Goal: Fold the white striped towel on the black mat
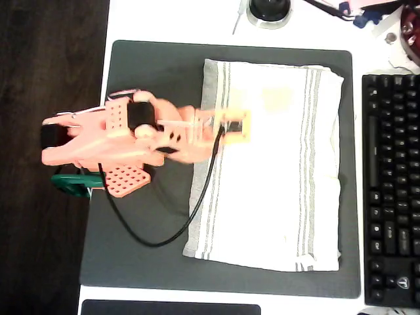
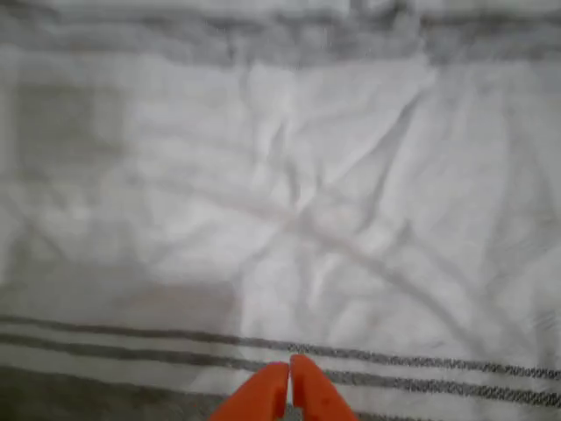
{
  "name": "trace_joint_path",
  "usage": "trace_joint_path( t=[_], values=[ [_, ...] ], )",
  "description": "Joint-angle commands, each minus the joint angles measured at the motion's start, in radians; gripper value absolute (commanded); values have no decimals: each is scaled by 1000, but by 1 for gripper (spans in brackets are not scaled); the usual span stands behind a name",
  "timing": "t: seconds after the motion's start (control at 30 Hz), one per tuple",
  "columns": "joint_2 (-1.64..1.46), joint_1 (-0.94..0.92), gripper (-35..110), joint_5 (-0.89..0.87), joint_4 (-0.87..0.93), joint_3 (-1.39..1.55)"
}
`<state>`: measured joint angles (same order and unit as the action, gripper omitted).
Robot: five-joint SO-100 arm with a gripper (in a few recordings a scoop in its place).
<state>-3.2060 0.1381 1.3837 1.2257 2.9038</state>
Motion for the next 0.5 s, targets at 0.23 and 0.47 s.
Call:
trace_joint_path(
  t=[0.23,0.47],
  values=[
    [566,242,0,-178,-201,-390],
    [1184,440,2,-390,-166,-851]
  ],
)
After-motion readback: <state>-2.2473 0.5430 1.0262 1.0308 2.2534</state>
